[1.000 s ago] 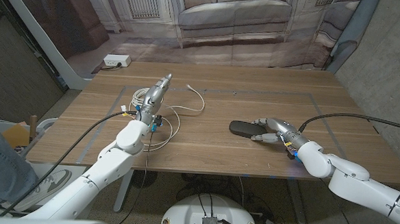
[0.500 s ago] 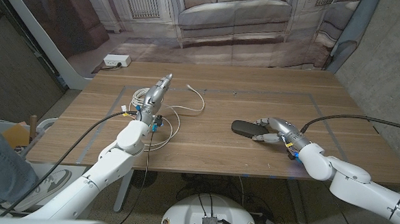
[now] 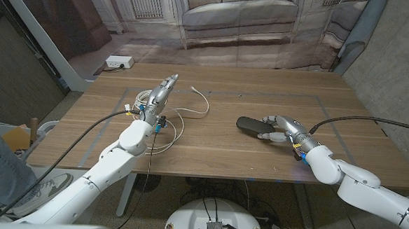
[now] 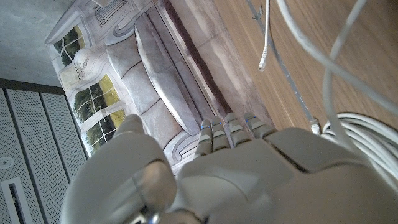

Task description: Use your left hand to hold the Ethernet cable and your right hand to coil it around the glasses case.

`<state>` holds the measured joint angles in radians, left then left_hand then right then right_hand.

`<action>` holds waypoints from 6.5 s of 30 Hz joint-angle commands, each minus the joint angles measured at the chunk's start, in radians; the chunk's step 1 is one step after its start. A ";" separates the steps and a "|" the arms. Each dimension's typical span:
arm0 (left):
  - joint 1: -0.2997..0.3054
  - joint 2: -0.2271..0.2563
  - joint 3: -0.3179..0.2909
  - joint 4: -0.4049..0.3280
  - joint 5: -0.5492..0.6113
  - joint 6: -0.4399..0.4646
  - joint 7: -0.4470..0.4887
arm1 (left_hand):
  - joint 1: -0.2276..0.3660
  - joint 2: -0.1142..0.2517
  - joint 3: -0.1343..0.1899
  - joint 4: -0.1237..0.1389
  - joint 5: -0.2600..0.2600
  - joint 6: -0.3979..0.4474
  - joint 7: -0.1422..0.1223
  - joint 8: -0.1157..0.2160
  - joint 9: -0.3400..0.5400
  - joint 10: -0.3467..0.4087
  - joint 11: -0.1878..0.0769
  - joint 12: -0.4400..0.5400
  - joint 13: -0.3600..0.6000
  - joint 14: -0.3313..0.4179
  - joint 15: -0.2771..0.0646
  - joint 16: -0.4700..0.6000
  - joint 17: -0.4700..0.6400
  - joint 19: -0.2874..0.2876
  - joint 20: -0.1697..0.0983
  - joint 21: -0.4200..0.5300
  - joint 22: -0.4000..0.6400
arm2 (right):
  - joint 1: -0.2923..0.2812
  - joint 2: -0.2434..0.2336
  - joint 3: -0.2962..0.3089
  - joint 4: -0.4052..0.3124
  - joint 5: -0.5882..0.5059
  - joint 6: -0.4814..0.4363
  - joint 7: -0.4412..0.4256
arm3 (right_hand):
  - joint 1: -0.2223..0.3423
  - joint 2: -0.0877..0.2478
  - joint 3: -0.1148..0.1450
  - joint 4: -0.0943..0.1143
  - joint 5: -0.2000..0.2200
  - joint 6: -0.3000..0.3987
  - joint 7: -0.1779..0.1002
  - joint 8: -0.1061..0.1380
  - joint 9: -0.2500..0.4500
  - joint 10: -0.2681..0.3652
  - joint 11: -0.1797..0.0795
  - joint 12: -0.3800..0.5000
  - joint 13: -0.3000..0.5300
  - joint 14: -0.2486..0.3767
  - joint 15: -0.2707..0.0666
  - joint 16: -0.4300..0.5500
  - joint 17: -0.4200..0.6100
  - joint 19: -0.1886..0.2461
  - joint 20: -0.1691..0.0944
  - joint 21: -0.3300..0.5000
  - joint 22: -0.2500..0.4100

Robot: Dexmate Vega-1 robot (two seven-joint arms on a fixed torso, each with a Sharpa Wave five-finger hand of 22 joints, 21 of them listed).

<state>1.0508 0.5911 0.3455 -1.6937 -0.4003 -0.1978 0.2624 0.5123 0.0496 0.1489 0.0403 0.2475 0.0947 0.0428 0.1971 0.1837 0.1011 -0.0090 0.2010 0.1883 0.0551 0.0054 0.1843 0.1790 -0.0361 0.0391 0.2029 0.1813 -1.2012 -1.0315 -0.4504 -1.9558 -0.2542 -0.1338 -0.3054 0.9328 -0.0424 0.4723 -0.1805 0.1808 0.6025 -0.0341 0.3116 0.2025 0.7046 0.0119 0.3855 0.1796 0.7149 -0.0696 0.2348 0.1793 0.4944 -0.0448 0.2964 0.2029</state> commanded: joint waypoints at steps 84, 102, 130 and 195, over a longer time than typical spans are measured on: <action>-0.639 0.231 0.444 0.085 1.341 0.378 -0.284 | 0.392 -0.055 0.081 -0.203 0.034 0.360 -0.151 0.061 0.007 0.421 -0.187 0.040 0.008 0.375 -0.170 0.034 -0.004 0.180 -0.109 0.052 0.005 | 0.094 0.126 -0.031 -0.019 0.036 -0.027 0.009 | 0.119 0.104 0.007 0.021 -0.003 0.118 -0.109 -0.019 0.006 0.184 -0.202 -0.036 0.003 -0.002 -0.141 -0.026 0.003 -0.007 -0.102 0.006 0.006; -0.800 0.130 0.561 0.262 1.442 0.247 -0.464 | 0.412 -0.069 0.081 -0.200 0.043 0.365 -0.158 0.056 0.007 0.427 -0.194 0.029 0.010 0.397 -0.177 0.029 -0.004 0.217 -0.123 0.060 0.005 | 0.108 0.128 -0.032 -0.003 0.046 -0.020 0.011 | 0.122 0.106 0.001 0.023 -0.004 0.119 -0.106 -0.025 0.007 0.184 -0.198 -0.042 0.004 0.000 -0.138 -0.027 0.007 0.014 -0.091 0.015 0.005; -0.924 0.003 0.676 0.509 1.418 0.134 -0.474 | 0.488 -0.076 0.096 -0.198 0.060 0.392 -0.149 0.050 0.010 0.476 -0.186 0.021 0.016 0.482 -0.193 0.027 -0.002 0.326 -0.129 0.079 0.001 | 0.093 0.108 -0.010 -0.001 0.075 -0.026 0.009 | 0.122 0.112 -0.004 0.028 -0.002 0.121 -0.106 -0.031 0.007 0.185 -0.197 -0.049 0.004 0.000 -0.136 -0.030 0.008 0.011 -0.095 0.014 0.005; -1.015 -0.109 0.839 0.846 1.326 0.058 -0.221 | 0.623 -0.005 0.171 -0.178 -0.051 0.579 -0.143 0.074 0.012 0.631 -0.163 0.021 0.021 0.636 -0.208 0.012 -0.004 0.460 -0.128 0.075 -0.001 | 0.130 0.132 -0.047 -0.003 0.070 -0.082 0.029 | 0.119 0.117 -0.004 0.033 0.001 0.132 -0.106 -0.043 0.008 0.198 -0.199 -0.062 0.005 0.011 -0.139 -0.039 0.003 0.006 -0.097 0.013 0.003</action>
<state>0.0367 0.4804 1.1731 -0.8504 0.9267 -0.1567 0.0209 1.1292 0.0480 0.3125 -0.1391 0.2010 0.6666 -0.1035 0.2672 0.1932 0.7229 -0.1733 0.2242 0.2070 0.6880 -0.0662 0.1993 0.1719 0.4162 -0.0408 0.2745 0.1769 -1.0730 -0.9025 -0.4938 -1.9577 -0.1843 -0.2106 -0.2762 0.9389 -0.0463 0.4554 -0.1637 0.1774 0.6213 -0.0356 0.2641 0.2070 0.7121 -0.0061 0.3196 0.1798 0.7148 -0.0697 0.1991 0.1816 0.5031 -0.0466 0.3042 0.2047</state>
